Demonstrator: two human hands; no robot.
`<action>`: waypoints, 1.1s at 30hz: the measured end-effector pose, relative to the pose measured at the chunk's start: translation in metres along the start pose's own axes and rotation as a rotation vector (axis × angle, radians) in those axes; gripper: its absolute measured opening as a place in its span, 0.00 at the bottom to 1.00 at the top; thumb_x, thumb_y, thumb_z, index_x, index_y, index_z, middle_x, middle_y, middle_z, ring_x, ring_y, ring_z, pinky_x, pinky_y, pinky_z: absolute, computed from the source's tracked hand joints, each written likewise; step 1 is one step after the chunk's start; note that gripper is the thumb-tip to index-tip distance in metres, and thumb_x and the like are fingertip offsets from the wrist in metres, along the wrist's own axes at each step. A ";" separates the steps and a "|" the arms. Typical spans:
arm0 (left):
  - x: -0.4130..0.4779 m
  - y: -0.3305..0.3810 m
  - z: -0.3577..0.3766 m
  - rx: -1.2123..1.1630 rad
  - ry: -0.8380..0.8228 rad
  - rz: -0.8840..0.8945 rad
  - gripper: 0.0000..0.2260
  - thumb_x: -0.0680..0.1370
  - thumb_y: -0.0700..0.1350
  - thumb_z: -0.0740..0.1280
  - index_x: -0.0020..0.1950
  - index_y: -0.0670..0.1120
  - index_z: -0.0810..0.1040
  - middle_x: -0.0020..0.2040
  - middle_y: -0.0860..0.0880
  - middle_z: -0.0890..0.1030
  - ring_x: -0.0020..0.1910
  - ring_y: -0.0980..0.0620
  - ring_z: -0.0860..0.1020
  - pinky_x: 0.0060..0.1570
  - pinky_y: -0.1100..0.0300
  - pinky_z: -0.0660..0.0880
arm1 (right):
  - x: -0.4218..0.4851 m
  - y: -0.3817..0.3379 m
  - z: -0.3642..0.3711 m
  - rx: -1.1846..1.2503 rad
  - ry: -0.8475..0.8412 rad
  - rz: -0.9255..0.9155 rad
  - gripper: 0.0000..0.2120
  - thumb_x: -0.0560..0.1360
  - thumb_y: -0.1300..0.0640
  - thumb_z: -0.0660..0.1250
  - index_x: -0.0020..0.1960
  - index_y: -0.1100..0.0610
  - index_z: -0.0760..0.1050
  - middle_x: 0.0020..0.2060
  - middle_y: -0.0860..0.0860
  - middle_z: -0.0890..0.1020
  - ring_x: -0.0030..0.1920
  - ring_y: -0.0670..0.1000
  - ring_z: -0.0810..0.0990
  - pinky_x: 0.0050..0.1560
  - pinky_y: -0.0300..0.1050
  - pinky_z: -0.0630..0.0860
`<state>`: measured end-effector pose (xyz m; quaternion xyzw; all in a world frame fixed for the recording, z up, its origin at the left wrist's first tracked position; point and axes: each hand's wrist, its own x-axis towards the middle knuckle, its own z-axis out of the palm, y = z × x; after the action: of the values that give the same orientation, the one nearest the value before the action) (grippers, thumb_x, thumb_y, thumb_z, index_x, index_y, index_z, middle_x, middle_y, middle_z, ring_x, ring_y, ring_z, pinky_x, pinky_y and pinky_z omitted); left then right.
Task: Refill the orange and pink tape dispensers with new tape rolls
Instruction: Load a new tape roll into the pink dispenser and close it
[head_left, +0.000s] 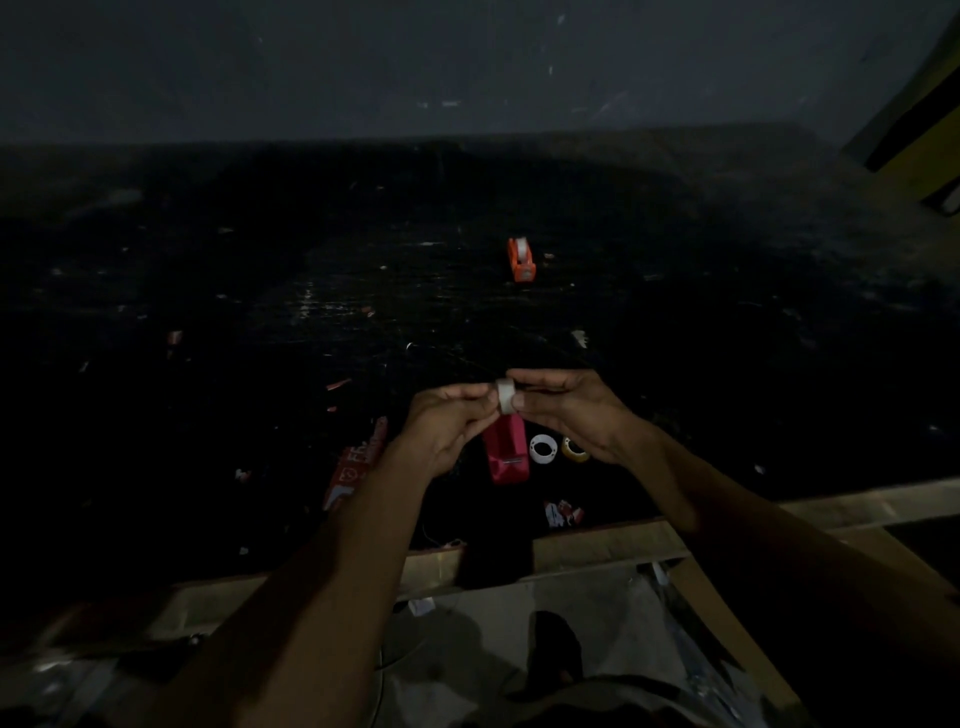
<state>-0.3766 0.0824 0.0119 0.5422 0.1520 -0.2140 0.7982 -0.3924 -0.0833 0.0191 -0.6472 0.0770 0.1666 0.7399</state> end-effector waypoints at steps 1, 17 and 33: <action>0.000 0.000 0.000 0.000 -0.003 0.003 0.05 0.75 0.29 0.66 0.47 0.37 0.78 0.45 0.43 0.82 0.44 0.52 0.81 0.41 0.66 0.81 | 0.000 0.000 0.000 -0.001 -0.005 0.005 0.18 0.71 0.68 0.70 0.61 0.60 0.76 0.56 0.57 0.82 0.57 0.53 0.81 0.62 0.47 0.75; 0.009 0.000 0.007 0.174 0.079 0.103 0.06 0.74 0.29 0.67 0.49 0.36 0.79 0.41 0.44 0.81 0.40 0.53 0.80 0.42 0.66 0.80 | 0.015 0.003 0.004 -0.182 0.229 0.008 0.04 0.72 0.66 0.70 0.47 0.64 0.79 0.39 0.58 0.82 0.39 0.53 0.81 0.47 0.47 0.81; 0.022 -0.037 -0.001 0.328 0.215 0.044 0.09 0.73 0.28 0.67 0.53 0.33 0.80 0.39 0.44 0.80 0.38 0.52 0.79 0.38 0.66 0.80 | 0.034 0.034 -0.001 -0.296 0.262 0.205 0.02 0.71 0.67 0.71 0.41 0.63 0.80 0.36 0.61 0.81 0.35 0.57 0.80 0.45 0.52 0.81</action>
<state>-0.3761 0.0673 -0.0282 0.6879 0.1875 -0.1590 0.6829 -0.3724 -0.0754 -0.0235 -0.7537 0.2124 0.1649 0.5997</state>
